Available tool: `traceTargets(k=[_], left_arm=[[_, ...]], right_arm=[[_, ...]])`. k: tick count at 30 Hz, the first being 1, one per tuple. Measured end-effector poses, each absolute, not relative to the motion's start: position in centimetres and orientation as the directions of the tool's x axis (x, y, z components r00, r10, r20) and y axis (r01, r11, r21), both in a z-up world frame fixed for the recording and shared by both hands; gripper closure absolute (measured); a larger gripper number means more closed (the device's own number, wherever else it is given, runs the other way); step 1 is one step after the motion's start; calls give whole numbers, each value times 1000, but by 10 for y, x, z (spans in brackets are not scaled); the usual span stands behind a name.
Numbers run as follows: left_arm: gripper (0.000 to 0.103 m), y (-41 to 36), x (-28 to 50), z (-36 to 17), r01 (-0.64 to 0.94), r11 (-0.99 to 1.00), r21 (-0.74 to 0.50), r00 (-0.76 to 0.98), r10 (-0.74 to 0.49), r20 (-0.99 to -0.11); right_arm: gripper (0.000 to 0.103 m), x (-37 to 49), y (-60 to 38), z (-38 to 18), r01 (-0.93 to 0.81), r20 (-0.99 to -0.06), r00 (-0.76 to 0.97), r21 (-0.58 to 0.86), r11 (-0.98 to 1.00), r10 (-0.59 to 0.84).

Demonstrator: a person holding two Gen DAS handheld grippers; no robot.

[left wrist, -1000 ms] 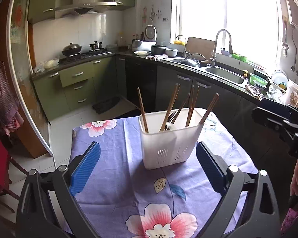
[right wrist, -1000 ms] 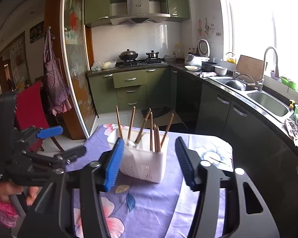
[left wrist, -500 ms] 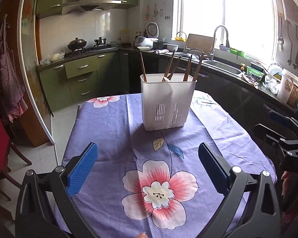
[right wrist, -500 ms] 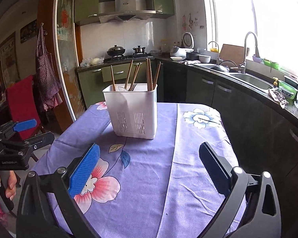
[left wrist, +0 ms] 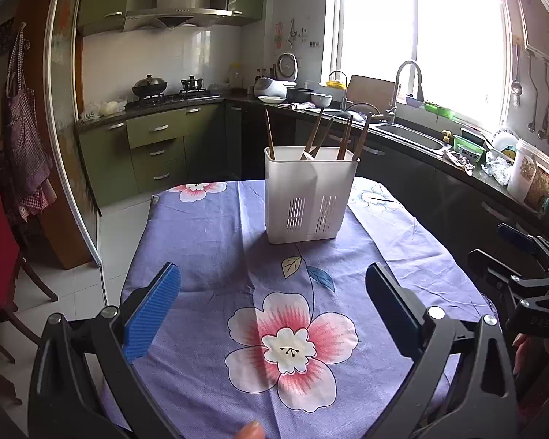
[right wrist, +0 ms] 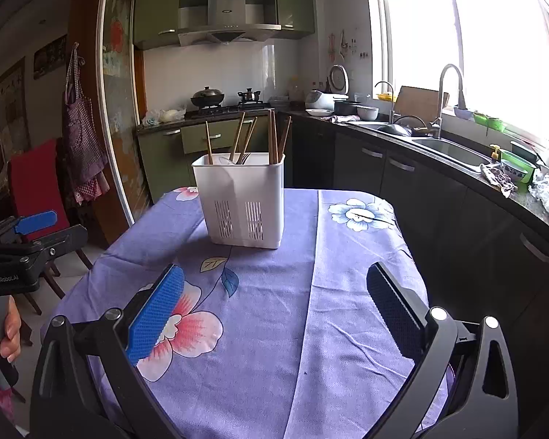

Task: Organize utensils

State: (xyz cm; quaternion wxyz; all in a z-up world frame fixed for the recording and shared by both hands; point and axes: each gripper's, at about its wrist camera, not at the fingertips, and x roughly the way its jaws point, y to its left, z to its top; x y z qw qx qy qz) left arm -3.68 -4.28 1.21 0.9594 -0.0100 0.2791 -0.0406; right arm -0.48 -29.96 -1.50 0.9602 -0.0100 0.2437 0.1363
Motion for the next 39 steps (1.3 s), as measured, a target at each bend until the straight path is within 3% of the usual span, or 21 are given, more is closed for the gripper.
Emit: traceTargets(k=[39], left_arm=[[7, -36, -42, 11, 40, 999, -29, 846, -49, -531]], right_arm=[[5, 2, -284, -22, -300, -495, 819, 61, 952, 290]])
